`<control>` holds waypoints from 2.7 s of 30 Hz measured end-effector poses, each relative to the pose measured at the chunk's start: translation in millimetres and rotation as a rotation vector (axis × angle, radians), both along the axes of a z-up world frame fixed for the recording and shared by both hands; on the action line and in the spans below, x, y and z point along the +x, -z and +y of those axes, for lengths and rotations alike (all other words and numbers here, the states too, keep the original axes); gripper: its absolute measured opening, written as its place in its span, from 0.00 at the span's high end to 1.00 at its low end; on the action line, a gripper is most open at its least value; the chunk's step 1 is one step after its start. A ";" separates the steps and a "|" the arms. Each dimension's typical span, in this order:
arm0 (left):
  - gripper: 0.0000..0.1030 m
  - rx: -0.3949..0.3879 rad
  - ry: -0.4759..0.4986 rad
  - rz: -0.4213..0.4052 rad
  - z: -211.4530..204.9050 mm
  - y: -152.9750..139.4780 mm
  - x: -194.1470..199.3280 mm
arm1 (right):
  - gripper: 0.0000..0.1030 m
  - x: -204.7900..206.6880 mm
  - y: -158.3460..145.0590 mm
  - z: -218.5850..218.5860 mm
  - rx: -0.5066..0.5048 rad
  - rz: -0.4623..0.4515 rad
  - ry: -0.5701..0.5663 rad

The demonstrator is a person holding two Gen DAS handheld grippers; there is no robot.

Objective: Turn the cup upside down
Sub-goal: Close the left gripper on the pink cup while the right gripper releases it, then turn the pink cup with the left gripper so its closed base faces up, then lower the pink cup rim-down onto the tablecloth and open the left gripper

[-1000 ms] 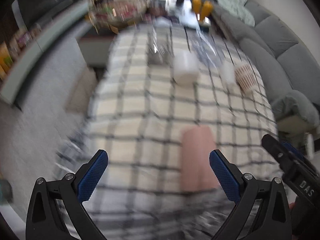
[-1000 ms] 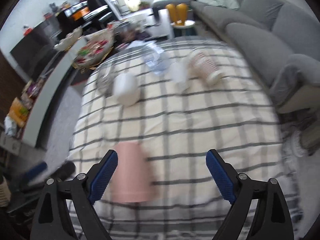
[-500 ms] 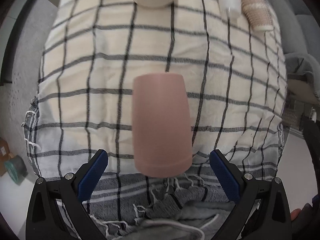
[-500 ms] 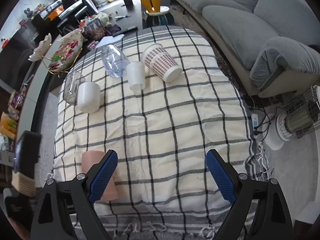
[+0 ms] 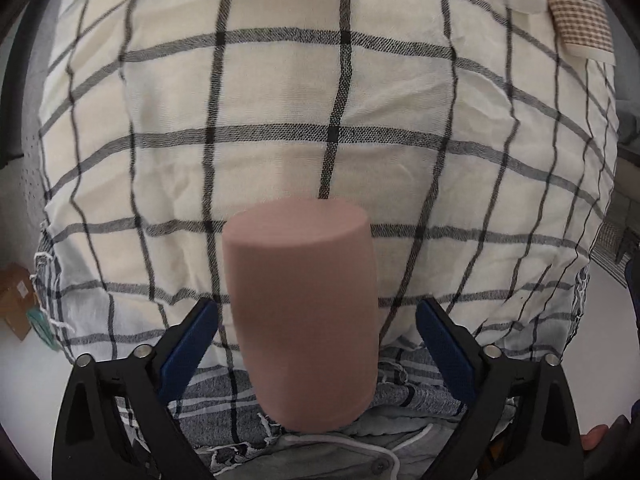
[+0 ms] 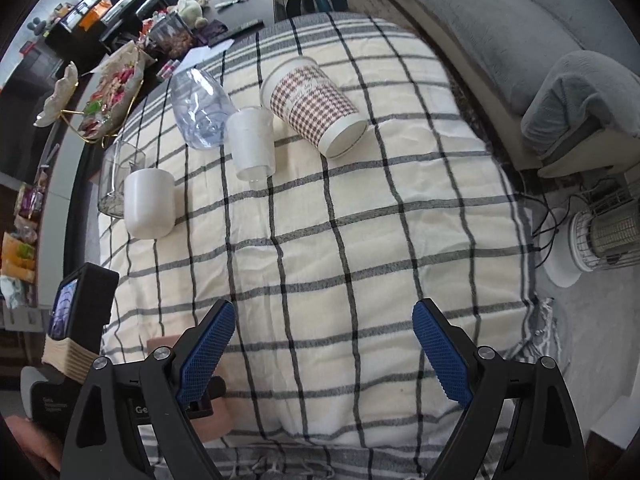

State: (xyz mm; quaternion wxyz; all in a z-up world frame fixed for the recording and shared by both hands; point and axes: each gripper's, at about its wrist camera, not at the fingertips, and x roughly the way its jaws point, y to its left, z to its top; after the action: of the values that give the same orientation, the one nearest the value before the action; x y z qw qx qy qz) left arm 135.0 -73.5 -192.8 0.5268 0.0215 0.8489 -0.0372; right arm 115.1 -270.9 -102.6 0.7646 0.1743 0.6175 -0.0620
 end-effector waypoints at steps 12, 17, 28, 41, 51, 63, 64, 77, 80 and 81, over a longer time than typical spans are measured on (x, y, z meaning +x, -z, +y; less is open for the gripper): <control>0.32 0.008 0.031 0.005 -0.8 8.0 -1.4 | 0.12 5.3 8.8 -1.8 0.016 0.011 0.000; 0.32 -0.031 0.024 -0.187 2.5 -26.8 0.4 | 0.12 -3.2 0.5 -5.1 0.017 -0.008 0.016; 0.32 -0.141 0.039 -0.779 24.8 -63.4 -5.7 | 0.12 -31.1 -17.6 -3.7 -0.036 -0.094 0.048; 0.32 -0.165 0.136 -1.368 13.9 -75.1 -21.0 | 0.12 -51.4 1.8 3.9 -0.129 -0.215 0.084; 0.32 -0.236 0.090 -1.447 19.0 -58.6 -29.5 | 0.12 -59.8 1.7 5.0 -0.209 -0.326 0.089; 0.32 -0.191 0.116 -1.418 9.5 -37.9 -41.4 | 0.12 -70.0 6.6 4.3 -0.199 -0.308 0.094; 0.32 -0.187 0.116 -1.409 9.3 -37.0 -41.0 | 0.12 -70.5 6.9 3.5 -0.196 -0.307 0.097; 0.17 -0.172 0.111 -1.350 12.3 -43.7 -52.9 | 0.12 -81.5 2.0 -2.6 -0.160 -0.301 0.126; 0.16 -0.176 0.129 -1.337 12.6 -47.7 -58.5 | 0.12 -84.6 -3.1 0.7 -0.167 -0.315 0.115; 0.16 -0.174 0.129 -1.327 13.9 -49.7 -61.0 | 0.12 -85.5 -4.8 2.0 -0.170 -0.321 0.111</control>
State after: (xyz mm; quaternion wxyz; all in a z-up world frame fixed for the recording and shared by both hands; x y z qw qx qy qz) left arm 74.0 -59.6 -143.0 0.9334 0.0480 0.3362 -0.1158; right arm 29.6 -269.0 -97.7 0.8606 0.1505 0.4695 -0.1274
